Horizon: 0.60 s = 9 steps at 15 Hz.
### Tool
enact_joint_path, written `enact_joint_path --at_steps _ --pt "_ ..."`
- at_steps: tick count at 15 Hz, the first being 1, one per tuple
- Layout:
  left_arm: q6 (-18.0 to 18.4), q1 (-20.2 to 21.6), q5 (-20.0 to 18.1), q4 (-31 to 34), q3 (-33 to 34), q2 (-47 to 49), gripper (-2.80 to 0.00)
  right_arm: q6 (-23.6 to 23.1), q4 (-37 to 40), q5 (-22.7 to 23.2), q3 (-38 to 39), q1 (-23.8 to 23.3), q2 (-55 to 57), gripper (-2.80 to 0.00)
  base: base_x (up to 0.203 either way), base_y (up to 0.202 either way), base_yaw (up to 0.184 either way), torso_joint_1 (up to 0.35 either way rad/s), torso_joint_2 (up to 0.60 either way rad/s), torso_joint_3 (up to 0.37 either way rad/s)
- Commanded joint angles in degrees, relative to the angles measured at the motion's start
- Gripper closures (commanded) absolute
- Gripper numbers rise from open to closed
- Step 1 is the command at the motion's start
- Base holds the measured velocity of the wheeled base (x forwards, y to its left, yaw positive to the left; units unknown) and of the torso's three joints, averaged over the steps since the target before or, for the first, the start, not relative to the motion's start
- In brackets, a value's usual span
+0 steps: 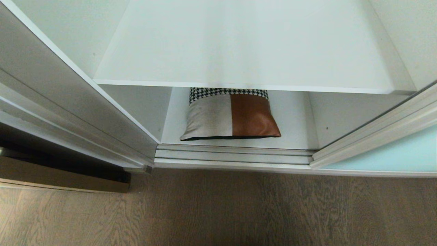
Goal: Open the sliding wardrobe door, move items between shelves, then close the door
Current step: Place the pillow on the higher shelf
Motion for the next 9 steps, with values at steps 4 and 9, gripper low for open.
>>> enact_joint_path --at_steps 4,9 --pt "-0.2 0.0 0.4 -0.2 0.0 0.1 0.00 0.0 0.0 0.1 0.0 0.1 0.2 0.00 0.000 0.000 0.000 0.000 0.00 0.000" --pt "-0.3 0.0 0.7 2.3 -0.7 0.2 0.00 0.0 0.0 0.1 0.0 0.0 0.2 0.00 0.000 0.000 0.000 0.000 0.00 0.000"
